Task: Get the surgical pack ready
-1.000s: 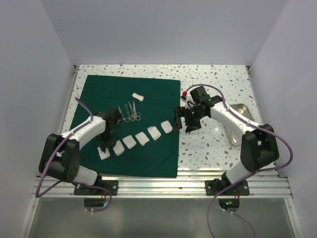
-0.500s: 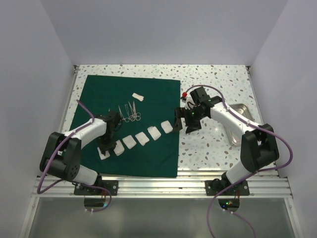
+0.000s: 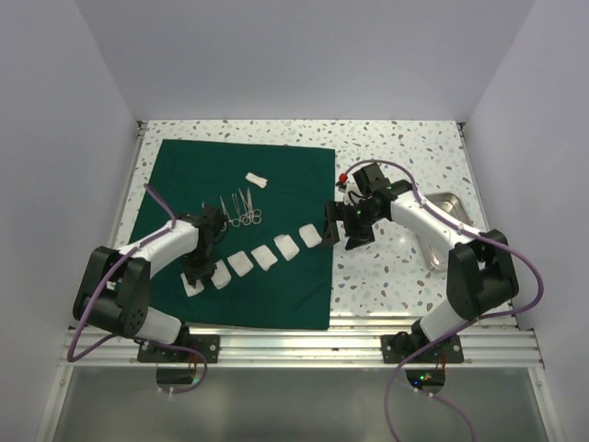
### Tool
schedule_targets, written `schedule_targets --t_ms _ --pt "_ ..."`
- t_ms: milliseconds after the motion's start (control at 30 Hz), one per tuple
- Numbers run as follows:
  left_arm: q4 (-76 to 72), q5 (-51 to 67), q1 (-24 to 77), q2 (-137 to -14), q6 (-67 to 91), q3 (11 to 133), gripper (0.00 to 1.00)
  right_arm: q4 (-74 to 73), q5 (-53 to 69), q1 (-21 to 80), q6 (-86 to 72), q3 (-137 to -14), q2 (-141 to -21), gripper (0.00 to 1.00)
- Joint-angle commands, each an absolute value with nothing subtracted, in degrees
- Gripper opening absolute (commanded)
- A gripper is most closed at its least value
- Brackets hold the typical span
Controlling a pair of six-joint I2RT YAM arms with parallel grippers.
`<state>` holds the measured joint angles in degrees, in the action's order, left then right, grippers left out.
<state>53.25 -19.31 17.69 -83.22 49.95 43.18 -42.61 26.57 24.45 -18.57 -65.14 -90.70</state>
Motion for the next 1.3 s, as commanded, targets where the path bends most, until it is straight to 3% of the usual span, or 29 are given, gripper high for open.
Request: schedule_targets --t_ms 0,567,1033,1267 --pt "52.9 -21.1 18.0 -80.9 50.6 44.2 0.32 -42.1 27.8 24.8 -17.9 -64.7 -90.1 0.89" --pt "48.9 -19.2 18.2 -84.7 49.0 42.8 0.36 -42.1 27.7 24.8 -17.8 -64.8 -90.8 0.89" --pt "49.2 -20.2 18.2 -83.8 50.1 41.9 0.21 -42.0 27.7 24.7 -17.4 -65.0 -91.1 0.89" --pt "50.4 -20.1 18.2 -80.8 51.0 42.3 0.20 -42.3 28.0 24.7 -17.3 -65.1 -91.3 0.89"
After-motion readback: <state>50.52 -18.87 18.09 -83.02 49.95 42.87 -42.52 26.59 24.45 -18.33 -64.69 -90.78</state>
